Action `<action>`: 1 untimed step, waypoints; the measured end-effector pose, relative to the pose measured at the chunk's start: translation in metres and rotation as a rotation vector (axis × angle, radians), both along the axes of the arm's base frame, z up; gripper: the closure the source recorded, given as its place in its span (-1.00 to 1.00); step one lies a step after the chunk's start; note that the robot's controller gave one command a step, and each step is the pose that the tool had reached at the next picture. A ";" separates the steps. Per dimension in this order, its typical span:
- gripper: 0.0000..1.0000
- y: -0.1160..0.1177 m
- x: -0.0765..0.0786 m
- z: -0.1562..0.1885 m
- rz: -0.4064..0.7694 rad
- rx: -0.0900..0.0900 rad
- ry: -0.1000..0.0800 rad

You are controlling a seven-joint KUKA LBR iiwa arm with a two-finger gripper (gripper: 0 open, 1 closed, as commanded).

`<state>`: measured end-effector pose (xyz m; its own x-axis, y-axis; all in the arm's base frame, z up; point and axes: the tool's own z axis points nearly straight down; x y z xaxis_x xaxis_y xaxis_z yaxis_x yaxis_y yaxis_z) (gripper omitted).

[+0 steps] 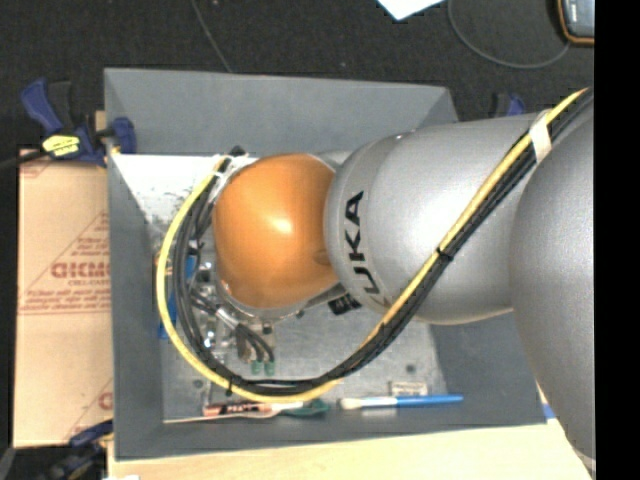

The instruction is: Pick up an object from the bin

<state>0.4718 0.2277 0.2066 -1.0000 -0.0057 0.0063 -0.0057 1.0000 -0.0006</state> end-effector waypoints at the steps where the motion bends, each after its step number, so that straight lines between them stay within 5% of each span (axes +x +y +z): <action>1: -1.00 -0.001 0.002 0.005 -0.008 0.002 -0.007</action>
Offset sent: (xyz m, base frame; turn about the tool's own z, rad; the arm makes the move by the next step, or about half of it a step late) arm 0.0700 -0.0564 -0.1366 -0.1109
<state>0.4739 0.2264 0.2111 -1.0000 0.0019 -0.0012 0.0019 1.0000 0.0015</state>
